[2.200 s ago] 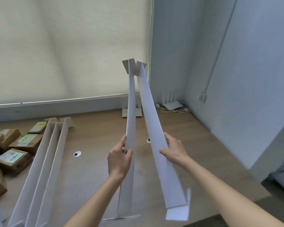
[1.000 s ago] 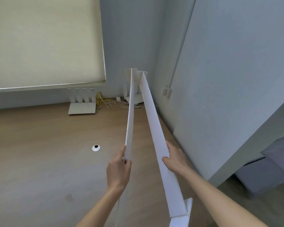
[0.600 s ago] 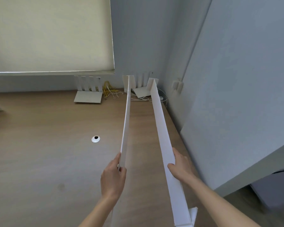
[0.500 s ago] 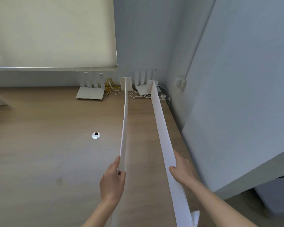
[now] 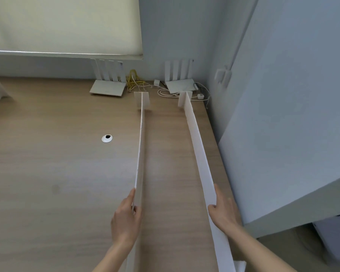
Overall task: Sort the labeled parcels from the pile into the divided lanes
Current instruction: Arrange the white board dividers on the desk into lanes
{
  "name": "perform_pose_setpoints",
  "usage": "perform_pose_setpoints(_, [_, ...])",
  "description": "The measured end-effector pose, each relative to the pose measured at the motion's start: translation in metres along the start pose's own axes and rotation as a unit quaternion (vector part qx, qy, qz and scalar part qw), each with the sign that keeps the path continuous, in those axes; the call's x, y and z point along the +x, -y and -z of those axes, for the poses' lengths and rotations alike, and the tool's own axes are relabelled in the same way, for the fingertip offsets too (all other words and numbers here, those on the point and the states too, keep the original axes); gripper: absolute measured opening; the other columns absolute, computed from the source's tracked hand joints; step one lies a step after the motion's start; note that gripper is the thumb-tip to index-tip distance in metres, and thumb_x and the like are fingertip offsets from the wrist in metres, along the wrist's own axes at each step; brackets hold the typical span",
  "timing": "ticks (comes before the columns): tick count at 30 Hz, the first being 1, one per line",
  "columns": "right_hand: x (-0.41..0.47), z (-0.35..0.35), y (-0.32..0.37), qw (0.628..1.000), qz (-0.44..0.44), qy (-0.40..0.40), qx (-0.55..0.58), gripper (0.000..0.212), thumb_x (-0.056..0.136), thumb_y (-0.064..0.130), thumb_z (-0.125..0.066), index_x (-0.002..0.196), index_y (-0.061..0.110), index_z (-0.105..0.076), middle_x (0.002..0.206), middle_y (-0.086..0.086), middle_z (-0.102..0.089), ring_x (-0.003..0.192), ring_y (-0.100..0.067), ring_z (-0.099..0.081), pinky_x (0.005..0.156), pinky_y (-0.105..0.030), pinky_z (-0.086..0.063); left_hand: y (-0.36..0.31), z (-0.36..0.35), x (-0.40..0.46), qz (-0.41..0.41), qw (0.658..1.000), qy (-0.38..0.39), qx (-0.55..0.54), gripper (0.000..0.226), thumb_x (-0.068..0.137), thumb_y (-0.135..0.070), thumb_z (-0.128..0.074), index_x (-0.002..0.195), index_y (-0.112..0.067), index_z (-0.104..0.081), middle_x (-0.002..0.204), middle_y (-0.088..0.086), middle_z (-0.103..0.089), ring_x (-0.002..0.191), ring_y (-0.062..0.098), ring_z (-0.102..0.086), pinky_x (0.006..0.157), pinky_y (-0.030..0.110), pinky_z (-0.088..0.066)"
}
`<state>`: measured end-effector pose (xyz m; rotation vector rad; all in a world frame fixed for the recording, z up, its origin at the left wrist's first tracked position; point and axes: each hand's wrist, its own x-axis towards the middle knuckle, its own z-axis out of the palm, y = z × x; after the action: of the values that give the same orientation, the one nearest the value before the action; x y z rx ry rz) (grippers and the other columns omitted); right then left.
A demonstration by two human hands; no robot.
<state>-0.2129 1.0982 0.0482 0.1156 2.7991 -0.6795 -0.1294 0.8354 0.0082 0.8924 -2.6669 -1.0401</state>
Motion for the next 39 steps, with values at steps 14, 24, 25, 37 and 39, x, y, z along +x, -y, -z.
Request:
perform_pose_setpoints(14, [0.022, -0.030, -0.016, 0.999, -0.015, 0.009, 0.038, 0.061, 0.082, 0.010, -0.049, 0.137, 0.036, -0.040, 0.092, 0.010, -0.067, 0.069, -0.015, -0.062, 0.059, -0.039, -0.058, 0.015, -0.019, 0.019, -0.033, 0.999, 0.002, 0.013, 0.063, 0.086, -0.007, -0.059, 0.144, -0.030, -0.051, 0.113, -0.003, -0.070, 0.095, 0.023, -0.065, 0.072, 0.037, -0.051])
perform_pose_setpoints(24, [0.021, -0.014, -0.016, 0.999, -0.018, 0.001, -0.026, 0.070, 0.091, 0.011, -0.047, 0.154, 0.030, -0.026, 0.074, 0.010, -0.048, 0.060, -0.007, -0.047, 0.045, -0.025, -0.030, 0.007, -0.031, 0.017, -0.038, 0.999, 0.007, -0.013, 0.061, 0.087, -0.007, -0.058, 0.144, -0.030, -0.051, 0.113, -0.006, -0.069, 0.090, 0.017, -0.063, 0.073, 0.035, -0.050])
perform_pose_setpoints(25, [0.021, -0.014, -0.017, 0.999, -0.018, 0.004, -0.030, 0.070, 0.091, 0.011, -0.047, 0.155, 0.029, -0.025, 0.074, 0.010, -0.048, 0.060, -0.007, -0.046, 0.044, -0.025, -0.029, 0.006, -0.033, 0.018, -0.036, 0.999, 0.005, -0.017, 0.061, 0.087, -0.007, -0.058, 0.144, -0.030, -0.051, 0.113, -0.005, -0.069, 0.091, 0.017, -0.063, 0.073, 0.035, -0.050])
perform_pose_setpoints(37, [0.020, -0.009, -0.020, 0.999, -0.022, 0.018, -0.020, 0.071, 0.091, 0.013, -0.047, 0.156, 0.030, -0.022, 0.087, 0.006, -0.059, 0.065, -0.009, -0.052, 0.046, -0.024, -0.032, -0.005, -0.042, 0.013, -0.015, 1.000, 0.018, -0.015, 0.059, 0.090, -0.016, -0.056, 0.145, -0.036, -0.045, 0.117, -0.004, -0.066, 0.094, 0.020, -0.064, 0.074, 0.039, -0.053])
perform_pose_setpoints(39, [0.019, -0.009, -0.021, 0.999, -0.024, 0.025, -0.020, 0.071, 0.092, 0.015, -0.047, 0.156, 0.030, -0.021, 0.087, 0.008, -0.057, 0.066, -0.008, -0.051, 0.047, -0.023, -0.032, -0.005, -0.042, 0.012, -0.010, 1.000, 0.019, -0.010, 0.060, 0.090, -0.018, -0.056, 0.145, -0.036, -0.044, 0.118, -0.006, -0.065, 0.092, 0.019, -0.064, 0.073, 0.038, -0.052])
